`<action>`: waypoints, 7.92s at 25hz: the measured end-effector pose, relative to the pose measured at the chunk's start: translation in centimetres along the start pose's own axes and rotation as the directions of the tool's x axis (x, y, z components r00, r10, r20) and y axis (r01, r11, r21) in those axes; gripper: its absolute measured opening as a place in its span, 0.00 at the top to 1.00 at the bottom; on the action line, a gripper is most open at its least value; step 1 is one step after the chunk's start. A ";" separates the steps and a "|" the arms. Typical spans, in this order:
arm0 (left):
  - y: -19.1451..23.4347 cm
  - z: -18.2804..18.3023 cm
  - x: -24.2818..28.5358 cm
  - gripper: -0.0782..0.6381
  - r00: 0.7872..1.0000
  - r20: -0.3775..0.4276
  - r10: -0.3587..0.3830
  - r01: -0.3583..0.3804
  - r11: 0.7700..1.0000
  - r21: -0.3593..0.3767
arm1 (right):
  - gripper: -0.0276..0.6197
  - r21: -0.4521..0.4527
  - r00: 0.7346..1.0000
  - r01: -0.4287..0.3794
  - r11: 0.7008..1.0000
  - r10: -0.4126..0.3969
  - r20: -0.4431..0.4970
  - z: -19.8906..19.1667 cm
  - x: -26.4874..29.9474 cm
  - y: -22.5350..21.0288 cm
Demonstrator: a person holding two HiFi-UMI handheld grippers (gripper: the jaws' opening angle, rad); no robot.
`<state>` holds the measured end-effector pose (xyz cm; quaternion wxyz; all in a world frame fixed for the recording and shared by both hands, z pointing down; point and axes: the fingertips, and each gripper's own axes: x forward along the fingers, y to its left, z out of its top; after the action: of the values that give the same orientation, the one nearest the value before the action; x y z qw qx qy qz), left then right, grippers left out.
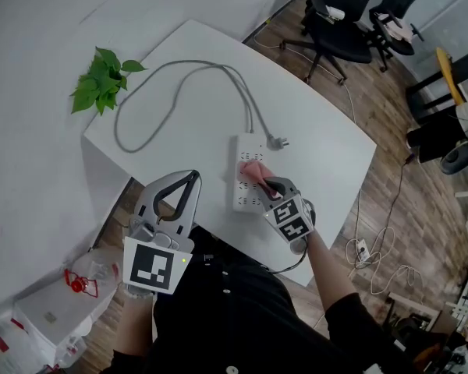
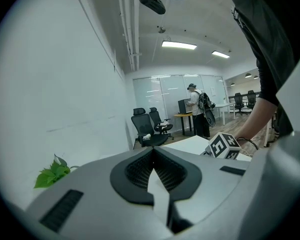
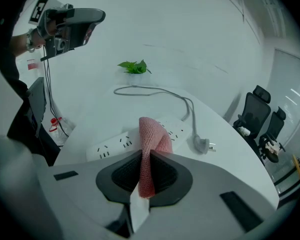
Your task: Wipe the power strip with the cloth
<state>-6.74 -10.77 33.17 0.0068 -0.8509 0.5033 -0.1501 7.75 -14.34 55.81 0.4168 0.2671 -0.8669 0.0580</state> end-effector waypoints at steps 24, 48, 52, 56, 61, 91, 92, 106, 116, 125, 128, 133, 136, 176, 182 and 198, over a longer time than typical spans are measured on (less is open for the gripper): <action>-0.4 0.1 1.9 0.87 0.998 0.011 -0.059 0.059 0.998 0.006 | 0.87 0.129 0.995 -0.095 0.987 0.095 0.009 -3.0 -3.0 6.4; -0.4 0.1 1.8 0.87 0.998 0.011 -0.058 0.058 0.998 0.008 | 0.87 0.117 0.997 -0.074 0.990 0.070 0.039 -1.3 -4.1 6.1; -0.2 0.0 1.6 0.87 0.999 0.010 -0.047 0.047 0.999 0.001 | 0.87 0.097 0.997 -0.035 0.995 0.029 0.067 0.1 -4.2 4.6; 0.2 -0.2 1.3 0.87 0.999 0.008 -0.035 0.035 0.999 -0.001 | 0.87 0.076 0.996 0.012 0.997 -0.019 0.087 1.5 -3.7 2.6; 0.4 -0.4 0.5 0.87 1.000 0.002 -0.014 0.014 1.000 -0.001 | 0.87 0.030 0.992 0.072 0.997 -0.075 0.104 3.3 -2.8 0.2; 2.3 -1.8 -2.9 0.87 0.995 -0.037 0.088 -0.088 0.996 -0.011 | 0.87 -0.165 0.985 0.170 0.972 -0.165 0.039 8.0 5.7 -7.7; 2.4 -1.9 -2.9 0.87 0.995 -0.036 0.090 -0.091 0.996 -0.014 | 0.87 -0.170 0.987 0.160 0.972 -0.157 0.033 7.8 5.9 -7.5; 2.2 -2.0 -2.3 0.87 0.997 -0.032 0.072 -0.072 0.997 -0.021 | 0.87 -0.173 0.999 0.038 0.984 -0.039 -0.005 6.1 5.8 -4.4; 1.9 -1.8 -1.7 0.87 0.998 -0.028 0.055 -0.056 0.998 -0.024 | 0.87 -0.172 0.999 -0.032 0.985 0.033 0.002 5.0 4.5 -1.4; 1.6 -1.7 -1.2 0.87 0.999 -0.027 0.039 -0.039 0.999 -0.022 | 0.87 -0.190 0.995 -0.092 0.977 0.095 0.006 4.0 3.2 1.5; 1.4 -1.6 -1.1 0.87 0.999 -0.026 0.035 -0.036 0.999 -0.021 | 0.87 -0.199 0.993 -0.111 0.974 0.115 0.011 3.6 2.6 2.6; 1.4 -1.7 -0.9 0.87 0.999 -0.024 0.031 -0.031 0.999 -0.017 | 0.87 -0.221 0.987 -0.156 0.963 0.162 0.013 2.6 1.7 4.9; 1.3 -1.5 -0.7 0.87 0.999 -0.022 0.027 -0.027 1.000 -0.016 | 0.87 -0.237 0.981 -0.186 0.954 0.193 0.007 2.0 1.0 6.2; -1.2 0.0 3.0 0.87 0.991 0.020 -0.133 0.132 0.990 0.043 | 0.87 0.043 0.942 0.240 0.970 -0.243 0.230 6.4 -7.3 1.8; -1.4 1.0 3.2 0.87 0.988 0.042 -0.146 0.143 0.988 0.063 | 0.87 0.194 0.880 0.339 0.921 -0.383 0.281 8.3 -11.2 -1.5; -1.5 2.9 2.2 0.87 0.986 0.086 -0.144 0.136 0.987 0.089 | 0.87 0.214 0.793 0.407 0.888 -0.460 0.400 13.2 -17.6 -2.8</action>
<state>-3.69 -12.36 31.21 0.0546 -0.8892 0.4348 -0.1317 9.03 -13.67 33.71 0.1959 0.4887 -0.8487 -0.0503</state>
